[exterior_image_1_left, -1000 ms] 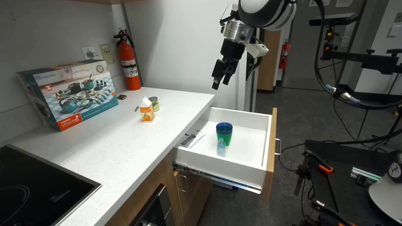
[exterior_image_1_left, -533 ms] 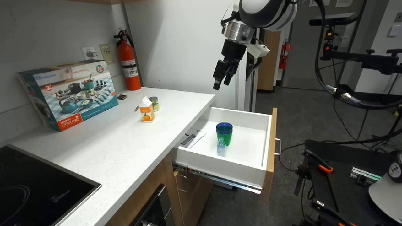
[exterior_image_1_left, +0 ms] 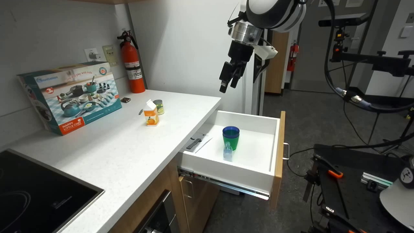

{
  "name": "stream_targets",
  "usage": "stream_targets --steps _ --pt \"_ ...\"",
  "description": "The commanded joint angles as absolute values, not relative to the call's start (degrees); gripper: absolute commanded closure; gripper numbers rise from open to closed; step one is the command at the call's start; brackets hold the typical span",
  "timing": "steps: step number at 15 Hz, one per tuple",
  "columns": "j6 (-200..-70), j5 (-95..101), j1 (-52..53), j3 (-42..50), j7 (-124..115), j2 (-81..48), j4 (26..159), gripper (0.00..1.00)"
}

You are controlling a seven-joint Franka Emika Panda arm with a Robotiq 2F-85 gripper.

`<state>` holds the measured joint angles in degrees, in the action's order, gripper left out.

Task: Put the orange bottle in the drawer

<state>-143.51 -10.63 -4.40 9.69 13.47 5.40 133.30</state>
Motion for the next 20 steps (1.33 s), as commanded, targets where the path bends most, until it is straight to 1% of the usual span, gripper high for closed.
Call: stream_targets --steps 1,8,13,16,20 --pt "-143.4 -10.6 -4.9 9.1 13.3 5.4 133.2 0.00" --pt "-144.8 -10.3 -5.3 9.7 15.1 4.5 132.2 0.00" --pt "-142.6 -13.2 -5.7 10.4 19.9 0.6 125.8 0.00" --pt "-142.7 -14.3 -4.9 8.6 22.6 -3.9 120.9 0.00" --pt "-143.9 -14.6 -4.1 3.7 23.5 -12.1 113.0 0.00"
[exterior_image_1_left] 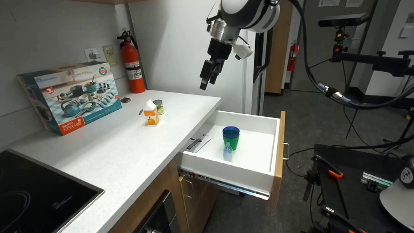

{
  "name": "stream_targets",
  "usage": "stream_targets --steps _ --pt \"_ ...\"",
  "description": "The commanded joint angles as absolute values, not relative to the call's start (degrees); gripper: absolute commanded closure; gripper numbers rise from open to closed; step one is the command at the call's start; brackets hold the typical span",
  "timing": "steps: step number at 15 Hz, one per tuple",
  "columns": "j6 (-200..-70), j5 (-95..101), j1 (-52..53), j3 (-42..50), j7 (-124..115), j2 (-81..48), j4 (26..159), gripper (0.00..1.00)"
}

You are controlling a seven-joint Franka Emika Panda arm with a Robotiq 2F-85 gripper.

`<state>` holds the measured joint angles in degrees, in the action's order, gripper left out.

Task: Put the orange bottle in the drawer

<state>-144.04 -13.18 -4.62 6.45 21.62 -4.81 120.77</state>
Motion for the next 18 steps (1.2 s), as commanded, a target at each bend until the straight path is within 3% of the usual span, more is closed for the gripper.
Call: stream_targets --steps 1,9,10,18 --pt "-144.6 -13.6 -4.0 2.4 22.5 -14.4 110.8 0.00" --pt "-149.3 -2.1 0.0 0.8 7.8 -28.8 95.2 0.00" --pt "-149.6 -3.1 -1.6 -0.7 10.3 -25.6 100.1 0.00" --pt "-150.3 -2.2 -0.6 0.3 6.5 -28.6 96.8 0.00"
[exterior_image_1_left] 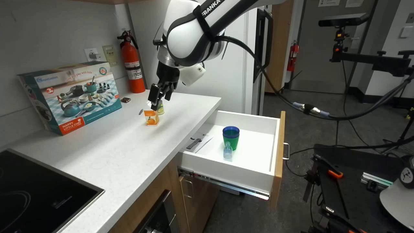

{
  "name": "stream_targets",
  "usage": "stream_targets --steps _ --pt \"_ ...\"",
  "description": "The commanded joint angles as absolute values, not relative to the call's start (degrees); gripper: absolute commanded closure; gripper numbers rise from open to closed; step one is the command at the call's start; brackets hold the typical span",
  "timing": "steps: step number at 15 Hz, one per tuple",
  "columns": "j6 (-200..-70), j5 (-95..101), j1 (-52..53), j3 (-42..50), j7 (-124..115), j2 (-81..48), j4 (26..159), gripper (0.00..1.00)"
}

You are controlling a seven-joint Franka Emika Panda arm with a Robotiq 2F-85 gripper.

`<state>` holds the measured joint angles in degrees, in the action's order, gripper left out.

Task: Put the orange bottle in the drawer

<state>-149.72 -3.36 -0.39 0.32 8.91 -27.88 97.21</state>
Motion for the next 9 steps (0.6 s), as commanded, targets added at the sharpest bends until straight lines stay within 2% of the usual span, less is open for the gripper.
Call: stream_targets --steps 1,9 --pt "-150.9 -1.8 -0.2 0.9 5.1 -29.3 96.4 0.00" --pt "-153.3 -1.5 -1.3 1.4 2.8 -35.9 89.8 0.00"
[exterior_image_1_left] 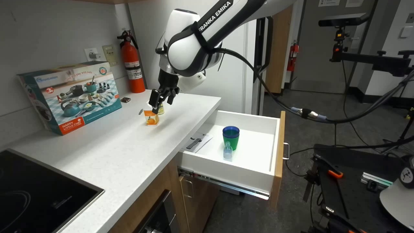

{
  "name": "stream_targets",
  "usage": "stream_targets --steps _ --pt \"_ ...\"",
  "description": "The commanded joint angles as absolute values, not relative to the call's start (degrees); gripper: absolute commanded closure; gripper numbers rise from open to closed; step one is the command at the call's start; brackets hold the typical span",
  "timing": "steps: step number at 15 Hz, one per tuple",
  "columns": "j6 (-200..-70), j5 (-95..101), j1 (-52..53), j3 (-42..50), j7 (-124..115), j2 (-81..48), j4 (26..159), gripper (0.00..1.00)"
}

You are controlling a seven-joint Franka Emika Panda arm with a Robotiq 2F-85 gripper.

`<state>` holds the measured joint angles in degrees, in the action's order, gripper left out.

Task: Put the orange bottle in the drawer

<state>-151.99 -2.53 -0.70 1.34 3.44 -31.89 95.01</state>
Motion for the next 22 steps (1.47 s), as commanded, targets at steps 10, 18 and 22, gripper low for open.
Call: stream_targets --steps 10,18,22 --pt "-153.7 -5.3 -7.2 -5.4 11.9 -39.1 84.1 0.00" --pt "-153.9 -3.9 -6.4 -5.5 13.2 -38.3 86.4 0.00" --pt "-153.9 -3.9 -6.4 -5.5 13.1 -38.3 86.7 0.00"
